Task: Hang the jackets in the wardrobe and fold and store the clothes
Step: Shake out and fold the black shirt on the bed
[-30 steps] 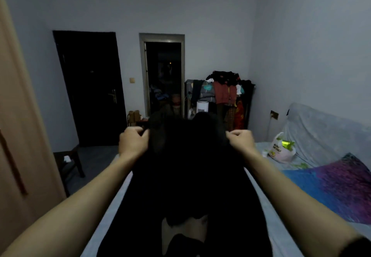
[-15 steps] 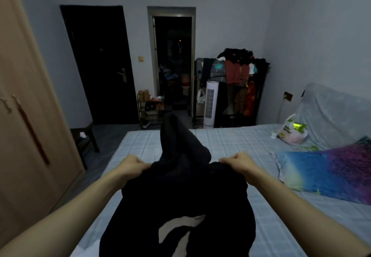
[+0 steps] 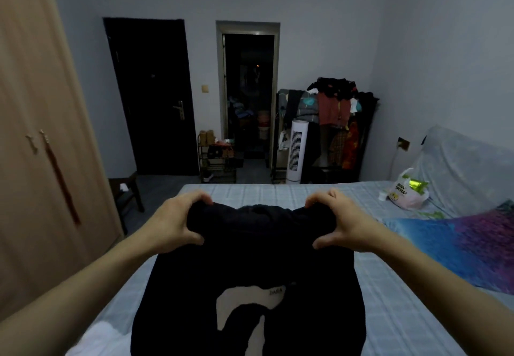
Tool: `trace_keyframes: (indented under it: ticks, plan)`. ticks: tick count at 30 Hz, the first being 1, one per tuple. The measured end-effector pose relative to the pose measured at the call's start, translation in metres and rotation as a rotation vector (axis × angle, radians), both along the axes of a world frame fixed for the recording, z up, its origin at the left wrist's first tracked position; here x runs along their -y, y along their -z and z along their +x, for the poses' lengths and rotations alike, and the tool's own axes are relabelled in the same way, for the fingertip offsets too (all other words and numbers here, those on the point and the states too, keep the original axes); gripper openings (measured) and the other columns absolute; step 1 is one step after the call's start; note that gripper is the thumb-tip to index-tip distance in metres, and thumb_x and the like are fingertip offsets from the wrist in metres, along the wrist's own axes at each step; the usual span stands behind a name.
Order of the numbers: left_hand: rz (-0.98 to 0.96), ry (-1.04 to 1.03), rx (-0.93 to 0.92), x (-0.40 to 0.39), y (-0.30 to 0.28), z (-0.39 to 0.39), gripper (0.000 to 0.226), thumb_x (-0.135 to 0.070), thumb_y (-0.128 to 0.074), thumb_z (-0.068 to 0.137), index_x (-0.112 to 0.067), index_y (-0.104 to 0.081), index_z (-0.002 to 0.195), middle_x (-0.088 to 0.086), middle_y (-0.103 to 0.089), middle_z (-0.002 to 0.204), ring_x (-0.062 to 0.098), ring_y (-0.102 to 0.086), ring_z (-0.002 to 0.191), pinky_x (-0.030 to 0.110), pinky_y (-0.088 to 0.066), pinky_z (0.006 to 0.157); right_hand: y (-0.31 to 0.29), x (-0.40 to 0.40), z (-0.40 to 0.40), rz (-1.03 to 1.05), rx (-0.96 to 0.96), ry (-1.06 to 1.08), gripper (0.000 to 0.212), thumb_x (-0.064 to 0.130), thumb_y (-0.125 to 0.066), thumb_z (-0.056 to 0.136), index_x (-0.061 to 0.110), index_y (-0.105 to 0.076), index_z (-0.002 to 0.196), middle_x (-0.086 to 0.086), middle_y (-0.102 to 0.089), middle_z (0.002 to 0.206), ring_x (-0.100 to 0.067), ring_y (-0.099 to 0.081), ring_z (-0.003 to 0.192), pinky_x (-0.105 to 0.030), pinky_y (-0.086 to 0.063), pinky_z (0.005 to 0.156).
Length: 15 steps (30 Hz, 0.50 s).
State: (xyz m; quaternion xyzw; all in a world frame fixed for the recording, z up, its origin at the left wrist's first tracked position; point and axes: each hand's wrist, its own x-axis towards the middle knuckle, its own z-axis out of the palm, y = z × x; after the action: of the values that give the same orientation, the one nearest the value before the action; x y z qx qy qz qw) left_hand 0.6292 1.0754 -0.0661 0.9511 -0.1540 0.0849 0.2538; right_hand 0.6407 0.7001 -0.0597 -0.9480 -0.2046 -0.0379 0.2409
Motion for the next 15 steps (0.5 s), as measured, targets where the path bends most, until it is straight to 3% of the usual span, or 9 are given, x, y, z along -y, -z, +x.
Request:
trace_keyframes:
  ticks: [3,6,8,11,13,15]
  plan:
    - [0.084,0.044,0.257,-0.005,0.008,-0.002,0.055,-0.021,-0.088,0.068,-0.050,-0.050,0.095,-0.014,-0.049,0.091,0.008,-0.055,0.084,0.040,-0.052,0.078,0.007,0.003,-0.003,-0.041,0.221,0.001,0.035,0.017,-0.082,0.076,0.032,-0.063,0.102,0.010,-0.043,0.105,-0.003,-0.048,0.094,-0.022,-0.047,0.083]
    - [0.055,0.103,0.371,-0.011,0.002,-0.006,0.026,-0.022,-0.084,0.077,-0.034,-0.064,0.090,-0.010,-0.046,0.101,0.011,-0.055,0.088,0.039,-0.053,0.078,0.000,0.009,-0.007,-0.043,0.281,-0.052,0.022,0.021,-0.075,0.085,0.029,-0.068,0.104,0.015,-0.045,0.100,0.000,-0.051,0.091,-0.019,-0.040,0.081]
    - [0.028,0.181,0.362,-0.017,-0.015,-0.010,0.016,-0.023,-0.082,0.080,-0.028,-0.070,0.090,-0.012,-0.051,0.109,0.009,-0.055,0.100,0.036,-0.050,0.085,-0.012,0.014,-0.010,0.000,0.332,-0.080,0.017,0.020,-0.074,0.085,0.025,-0.071,0.101,0.013,-0.050,0.099,-0.001,-0.054,0.091,-0.019,-0.041,0.079]
    - [-0.130,0.306,0.252,-0.019,-0.045,-0.024,0.020,-0.014,-0.078,0.083,-0.029,-0.073,0.096,-0.010,-0.066,0.098,0.013,-0.065,0.094,0.028,-0.052,0.080,-0.036,0.018,-0.021,0.195,0.396,-0.156,0.016,0.007,-0.074,0.084,0.016,-0.074,0.098,0.005,-0.062,0.099,-0.011,-0.062,0.092,-0.023,-0.049,0.080]
    - [-0.273,0.337,0.163,-0.018,-0.062,-0.033,0.029,-0.006,-0.074,0.084,-0.024,-0.073,0.106,-0.006,-0.071,0.101,0.012,-0.069,0.095,0.020,-0.052,0.081,-0.052,0.018,-0.031,0.371,0.333,-0.230,0.022,-0.001,-0.071,0.085,0.015,-0.073,0.100,0.001,-0.068,0.096,-0.016,-0.066,0.090,-0.023,-0.051,0.080]
    - [-0.287,0.378,0.118,-0.019,-0.074,-0.038,0.033,-0.004,-0.072,0.085,-0.026,-0.072,0.110,-0.004,-0.073,0.103,0.011,-0.069,0.097,0.017,-0.051,0.082,-0.063,0.018,-0.039,0.493,0.204,-0.274,0.027,-0.004,-0.067,0.086,0.015,-0.071,0.105,-0.001,-0.072,0.098,-0.019,-0.069,0.090,-0.024,-0.054,0.081]
